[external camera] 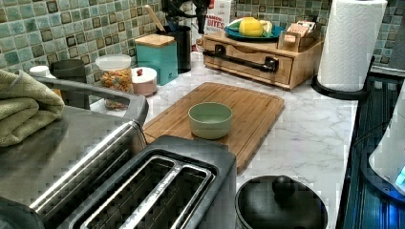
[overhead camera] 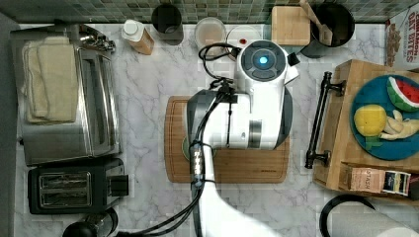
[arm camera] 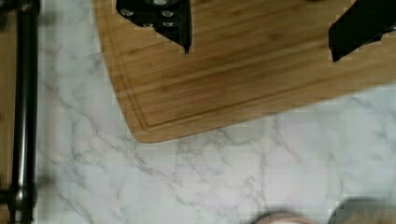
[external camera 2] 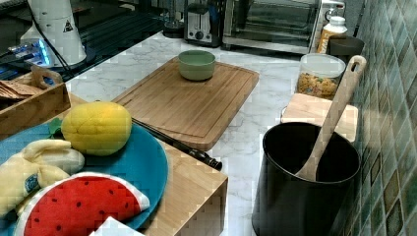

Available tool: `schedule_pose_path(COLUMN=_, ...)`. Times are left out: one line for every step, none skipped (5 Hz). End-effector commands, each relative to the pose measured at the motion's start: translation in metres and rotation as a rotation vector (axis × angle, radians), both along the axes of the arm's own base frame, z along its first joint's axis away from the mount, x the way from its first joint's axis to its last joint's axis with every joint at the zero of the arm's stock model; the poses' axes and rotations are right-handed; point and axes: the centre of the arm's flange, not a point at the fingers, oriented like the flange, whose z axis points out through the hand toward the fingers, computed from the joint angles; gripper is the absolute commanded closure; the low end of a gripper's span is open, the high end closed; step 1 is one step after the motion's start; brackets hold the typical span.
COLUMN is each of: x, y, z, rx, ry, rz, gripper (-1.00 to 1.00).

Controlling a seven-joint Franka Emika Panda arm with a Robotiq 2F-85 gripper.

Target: Open the drawer.

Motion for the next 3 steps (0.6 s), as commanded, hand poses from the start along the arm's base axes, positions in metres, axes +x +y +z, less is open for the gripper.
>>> schedule_pose_path(x=0.014, y=-0.125, z=0.015, rx=-0.058, ry=-0.076, rz=0.019, gripper=-1.0)
schedule_pose_path(x=0.004, y=-0.126, z=0.012, rx=-0.11, ry=-0.1, rz=-0.013, gripper=-1.0)
schedule_pose_path(x=-0.011, y=-0.124, z=0.009, rx=-0.168, ry=-0.132, rz=-0.033, gripper=-1.0)
